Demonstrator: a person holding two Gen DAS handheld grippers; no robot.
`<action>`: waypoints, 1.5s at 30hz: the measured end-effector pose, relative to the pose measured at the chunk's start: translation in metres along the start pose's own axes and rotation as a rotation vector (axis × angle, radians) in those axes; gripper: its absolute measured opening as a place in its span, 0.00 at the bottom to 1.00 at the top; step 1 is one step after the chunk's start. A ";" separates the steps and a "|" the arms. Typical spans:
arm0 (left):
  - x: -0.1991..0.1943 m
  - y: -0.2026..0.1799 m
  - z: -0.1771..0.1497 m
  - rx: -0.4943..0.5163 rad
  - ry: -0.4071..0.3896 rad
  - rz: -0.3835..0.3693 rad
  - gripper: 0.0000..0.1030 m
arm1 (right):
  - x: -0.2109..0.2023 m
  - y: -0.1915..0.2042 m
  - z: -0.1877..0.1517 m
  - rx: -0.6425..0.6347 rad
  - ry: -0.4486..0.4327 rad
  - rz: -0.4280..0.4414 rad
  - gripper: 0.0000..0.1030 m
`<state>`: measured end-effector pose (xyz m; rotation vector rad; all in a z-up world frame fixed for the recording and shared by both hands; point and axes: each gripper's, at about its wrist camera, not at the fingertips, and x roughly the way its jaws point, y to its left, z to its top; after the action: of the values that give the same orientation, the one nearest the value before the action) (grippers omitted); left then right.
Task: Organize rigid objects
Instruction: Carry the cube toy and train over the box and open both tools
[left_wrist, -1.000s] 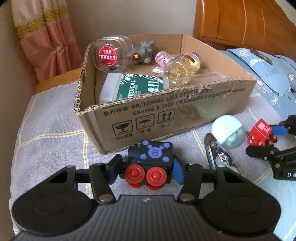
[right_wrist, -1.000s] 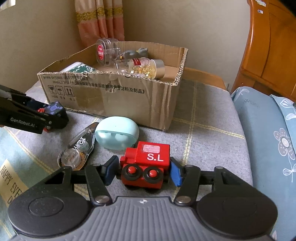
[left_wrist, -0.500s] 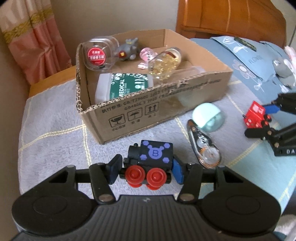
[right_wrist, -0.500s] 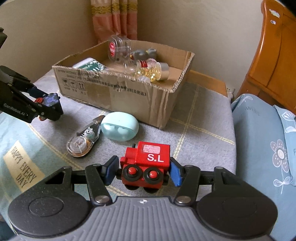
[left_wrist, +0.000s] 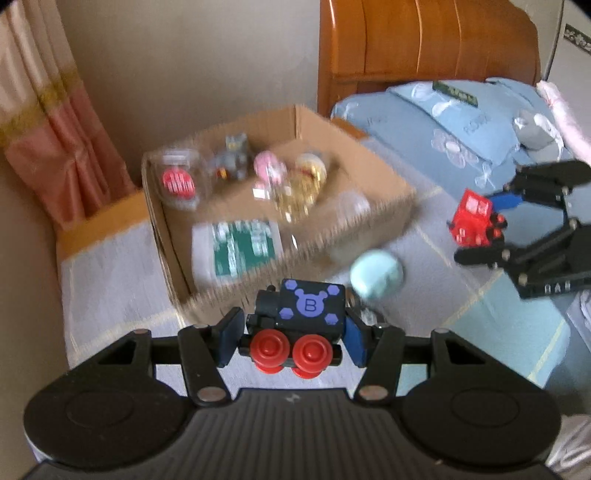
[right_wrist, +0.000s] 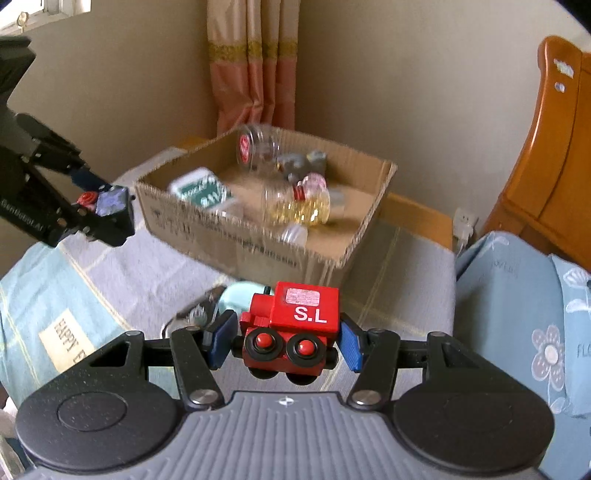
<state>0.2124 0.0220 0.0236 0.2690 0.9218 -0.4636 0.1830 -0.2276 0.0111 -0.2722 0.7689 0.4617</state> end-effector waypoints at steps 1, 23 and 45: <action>-0.002 0.001 0.007 0.004 -0.014 0.004 0.54 | -0.001 0.000 0.002 -0.001 -0.005 0.000 0.61; 0.058 0.036 0.080 -0.076 -0.055 0.108 0.82 | 0.005 -0.013 0.038 -0.020 -0.049 -0.006 0.61; 0.010 0.013 0.011 -0.107 -0.153 0.197 0.94 | 0.052 -0.026 0.095 -0.002 -0.016 -0.016 0.61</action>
<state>0.2315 0.0265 0.0223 0.2208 0.7595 -0.2485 0.2855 -0.1966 0.0413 -0.2757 0.7508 0.4489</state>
